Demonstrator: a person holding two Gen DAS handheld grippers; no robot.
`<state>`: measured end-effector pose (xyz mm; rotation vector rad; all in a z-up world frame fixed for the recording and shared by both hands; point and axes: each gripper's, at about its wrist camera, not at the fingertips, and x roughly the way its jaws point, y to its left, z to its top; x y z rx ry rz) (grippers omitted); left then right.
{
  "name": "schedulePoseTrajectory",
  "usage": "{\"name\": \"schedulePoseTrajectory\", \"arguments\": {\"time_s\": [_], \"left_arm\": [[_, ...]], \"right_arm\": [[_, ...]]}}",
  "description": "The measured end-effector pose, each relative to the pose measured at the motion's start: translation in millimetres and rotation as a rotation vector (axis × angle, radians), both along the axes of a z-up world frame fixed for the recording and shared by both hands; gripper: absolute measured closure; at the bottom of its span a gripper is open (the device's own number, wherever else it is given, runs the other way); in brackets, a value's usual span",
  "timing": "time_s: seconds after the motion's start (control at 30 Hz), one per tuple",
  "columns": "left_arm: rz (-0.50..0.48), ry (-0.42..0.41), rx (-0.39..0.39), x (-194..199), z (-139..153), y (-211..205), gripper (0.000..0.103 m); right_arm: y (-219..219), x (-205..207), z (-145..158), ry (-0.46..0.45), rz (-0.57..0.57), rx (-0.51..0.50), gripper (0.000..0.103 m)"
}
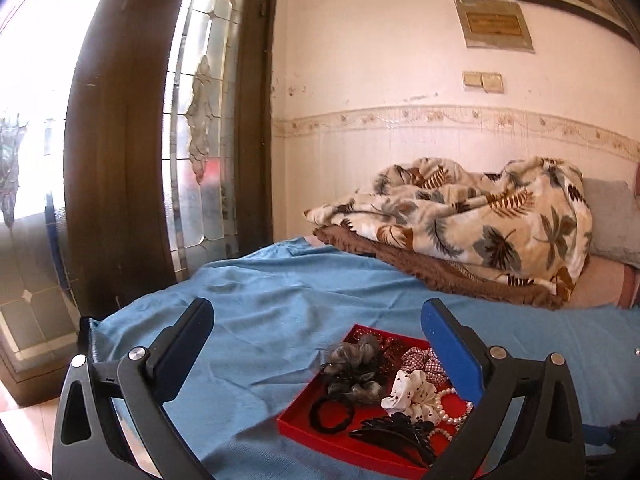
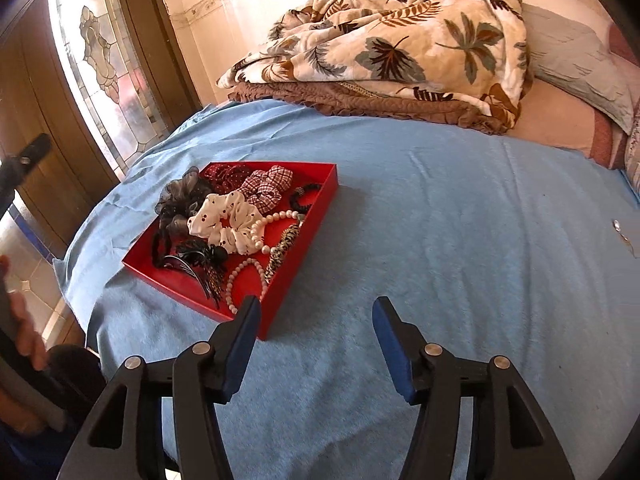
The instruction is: Organize jewelry
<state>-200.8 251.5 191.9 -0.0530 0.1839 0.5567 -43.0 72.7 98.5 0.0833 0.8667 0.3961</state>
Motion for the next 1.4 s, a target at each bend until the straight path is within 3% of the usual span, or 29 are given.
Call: {"name": "schedulePoseTrajectory", "arguments": {"time_s": [0.1, 0.3, 0.53, 0.73, 0.87, 1.17, 1.4], "left_arm": [[-0.040, -0.004, -0.024, -13, 8, -5, 0.000], [-0.101, 0.050, 0.009, -22, 17, -26, 0.000], [-0.153, 0.098, -0.086, -26, 12, -29, 0.000], [-0.115, 0.008, 0.015, -50, 17, -48, 0.000], [-0.127, -0.002, 0.030, -56, 18, -58, 0.000], [-0.179, 0.195, -0.042, -34, -5, -62, 0.000], [-0.172, 0.271, -0.095, -29, -25, -54, 0.000]], "right_arm": [[-7, -8, 6, -0.024, -0.008, 0.002, 0.039], [-19, -24, 21, -0.085, -0.034, 0.011, 0.037], [-21, -41, 30, -0.151, -0.045, -0.005, 0.031], [-18, -52, 28, -0.166, -0.031, -0.008, 0.028], [-15, -57, 28, -0.172, -0.023, -0.004, 0.028], [-7, -70, 38, -0.224, -0.026, -0.040, 0.025], [-2, -75, 40, -0.238, -0.034, -0.067, 0.021]]}}
